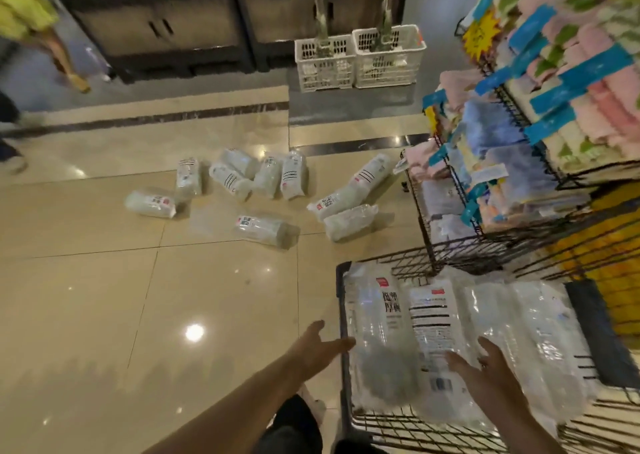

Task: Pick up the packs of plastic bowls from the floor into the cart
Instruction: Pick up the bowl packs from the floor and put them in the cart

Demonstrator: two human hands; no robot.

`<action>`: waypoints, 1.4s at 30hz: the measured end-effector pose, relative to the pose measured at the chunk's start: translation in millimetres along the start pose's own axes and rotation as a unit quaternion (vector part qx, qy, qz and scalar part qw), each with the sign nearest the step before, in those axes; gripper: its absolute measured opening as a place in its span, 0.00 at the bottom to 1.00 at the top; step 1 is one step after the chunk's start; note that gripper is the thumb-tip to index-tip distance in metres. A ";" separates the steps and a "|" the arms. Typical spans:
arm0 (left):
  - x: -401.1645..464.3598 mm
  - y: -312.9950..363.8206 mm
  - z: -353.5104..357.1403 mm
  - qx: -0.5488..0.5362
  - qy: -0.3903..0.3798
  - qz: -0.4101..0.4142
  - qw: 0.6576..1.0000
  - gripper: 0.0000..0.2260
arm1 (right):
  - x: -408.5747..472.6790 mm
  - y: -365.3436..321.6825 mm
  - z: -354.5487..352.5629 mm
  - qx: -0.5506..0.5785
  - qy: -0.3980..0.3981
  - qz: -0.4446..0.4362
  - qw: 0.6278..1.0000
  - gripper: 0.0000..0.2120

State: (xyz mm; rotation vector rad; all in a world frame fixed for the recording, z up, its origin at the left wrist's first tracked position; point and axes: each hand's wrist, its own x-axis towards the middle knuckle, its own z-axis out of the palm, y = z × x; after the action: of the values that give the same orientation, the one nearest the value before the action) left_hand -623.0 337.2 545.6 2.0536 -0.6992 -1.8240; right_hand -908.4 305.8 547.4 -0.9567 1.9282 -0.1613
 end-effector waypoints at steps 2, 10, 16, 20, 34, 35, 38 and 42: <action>-11.7 -8.1 -12.4 -0.010 0.018 0.015 1.000 0.41 | -3.8 -3.4 2.6 0.006 0.002 -0.016 1.000 0.34; -54.9 -22.5 -62.5 0.106 0.109 0.107 0.983 0.21 | -36.8 -48.1 32.8 0.030 -0.057 -0.146 0.987 0.01; -69.3 -58.4 -131.5 0.132 0.142 0.097 0.976 0.12 | -54.8 -77.3 78.8 0.021 -0.108 -0.155 0.982 0.01; -59.2 -81.3 -189.9 0.118 0.177 0.075 0.974 0.07 | -56.5 -103.1 119.5 0.000 -0.114 -0.131 0.985 0.02; 52.6 -35.7 -386.3 0.161 0.139 0.058 0.975 0.08 | -43.4 -231.2 230.4 0.012 -0.061 -0.058 0.996 0.03; 63.4 -22.2 -394.4 0.163 0.140 0.060 0.975 0.07 | -38.1 -243.2 233.7 0.012 -0.063 -0.068 0.996 0.03; 106.1 15.9 -414.0 0.169 0.139 0.062 0.974 0.08 | -6.2 -277.7 242.9 0.024 -0.064 -0.072 0.995 0.04; 169.6 60.5 -429.7 0.202 0.120 0.042 0.971 0.11 | 58.2 -317.6 256.3 0.027 -0.058 -0.064 0.996 0.04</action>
State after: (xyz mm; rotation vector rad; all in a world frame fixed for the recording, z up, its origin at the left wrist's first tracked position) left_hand -196.6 155.4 497.8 2.3982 -1.1410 -1.4391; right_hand -543.4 116.4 517.3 -1.0325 1.7497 -0.2266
